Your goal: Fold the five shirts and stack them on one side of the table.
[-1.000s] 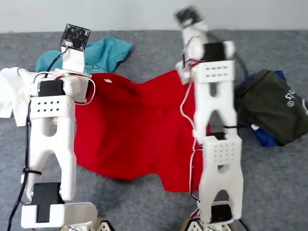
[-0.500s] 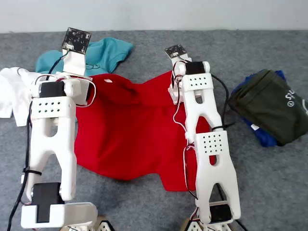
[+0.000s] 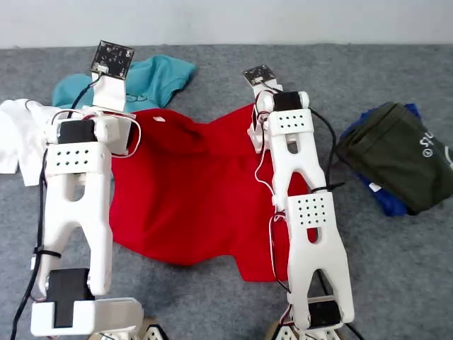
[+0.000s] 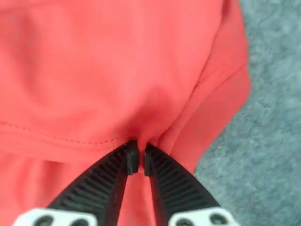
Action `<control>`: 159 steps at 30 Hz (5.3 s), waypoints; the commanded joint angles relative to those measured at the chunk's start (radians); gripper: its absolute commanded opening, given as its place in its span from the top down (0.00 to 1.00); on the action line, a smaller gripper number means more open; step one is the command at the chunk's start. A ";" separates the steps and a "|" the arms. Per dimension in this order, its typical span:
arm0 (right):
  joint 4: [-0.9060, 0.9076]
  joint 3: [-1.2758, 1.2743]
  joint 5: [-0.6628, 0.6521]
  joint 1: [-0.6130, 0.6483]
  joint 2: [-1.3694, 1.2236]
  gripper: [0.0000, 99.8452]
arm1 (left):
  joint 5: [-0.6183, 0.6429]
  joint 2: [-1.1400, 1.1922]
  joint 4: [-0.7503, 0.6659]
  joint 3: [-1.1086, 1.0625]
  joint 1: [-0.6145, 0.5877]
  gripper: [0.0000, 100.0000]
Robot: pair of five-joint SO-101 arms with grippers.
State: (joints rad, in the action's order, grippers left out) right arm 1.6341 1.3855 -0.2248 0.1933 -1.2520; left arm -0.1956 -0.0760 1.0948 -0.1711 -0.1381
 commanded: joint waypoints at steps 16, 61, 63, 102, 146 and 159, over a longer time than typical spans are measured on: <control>0.160 0.298 -0.023 0.007 0.182 0.99 | -0.011 -0.043 0.005 0.004 0.058 0.99; 0.159 -0.278 -0.040 -0.127 1.587 0.99 | 0.054 -0.311 0.646 0.937 0.196 0.99; 0.157 -0.278 -0.038 -0.127 1.635 0.99 | 0.054 -0.345 0.644 0.935 0.199 0.99; 0.074 -0.388 0.021 -0.236 1.828 0.99 | 0.060 -0.572 0.574 0.768 0.192 0.99; -0.707 -0.198 0.017 -0.108 0.564 0.99 | 0.051 0.361 0.028 0.702 -0.091 0.99; -0.595 -0.009 -0.064 -0.027 0.492 0.99 | 0.054 0.471 0.098 0.975 -0.110 0.99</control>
State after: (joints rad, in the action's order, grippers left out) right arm 0.9805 1.3334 -0.2677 0.1519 -0.7779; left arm -0.1450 0.3798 1.1193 0.7281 -0.2409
